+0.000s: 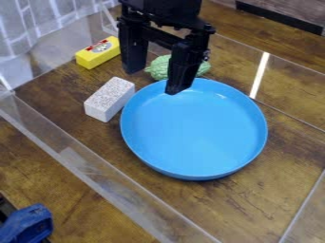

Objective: Put the white object in the blue tray

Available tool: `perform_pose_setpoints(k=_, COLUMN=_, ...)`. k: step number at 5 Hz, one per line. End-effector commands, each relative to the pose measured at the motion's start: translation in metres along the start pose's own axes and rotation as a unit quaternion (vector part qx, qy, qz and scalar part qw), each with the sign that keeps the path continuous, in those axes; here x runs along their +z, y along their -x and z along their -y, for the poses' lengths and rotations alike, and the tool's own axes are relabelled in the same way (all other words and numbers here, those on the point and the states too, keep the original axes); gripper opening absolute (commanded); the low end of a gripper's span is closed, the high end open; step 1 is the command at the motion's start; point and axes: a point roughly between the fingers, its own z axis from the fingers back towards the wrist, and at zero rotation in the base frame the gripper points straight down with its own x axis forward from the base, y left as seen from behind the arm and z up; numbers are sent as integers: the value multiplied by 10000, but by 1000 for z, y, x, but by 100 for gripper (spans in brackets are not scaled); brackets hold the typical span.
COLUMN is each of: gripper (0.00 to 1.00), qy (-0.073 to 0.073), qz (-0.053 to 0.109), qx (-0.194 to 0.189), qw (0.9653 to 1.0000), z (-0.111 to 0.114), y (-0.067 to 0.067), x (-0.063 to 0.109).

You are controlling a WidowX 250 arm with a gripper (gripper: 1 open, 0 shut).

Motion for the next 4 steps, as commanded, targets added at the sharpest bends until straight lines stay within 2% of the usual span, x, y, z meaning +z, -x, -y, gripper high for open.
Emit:
perform_pose_setpoints(k=1, gripper=100, qy=3, qz=-63, qx=-11, qw=10000, z=-2, y=0, x=-5)
perform_pose_setpoints(k=2, gripper=100, qy=-4, qz=-119, qx=-9, qw=9999, z=-6, y=0, x=-11)
perform_pose_setpoints(k=4, gripper=100, qy=-8, qz=-100, qx=38, qw=9999, z=-21, y=6, x=-13)
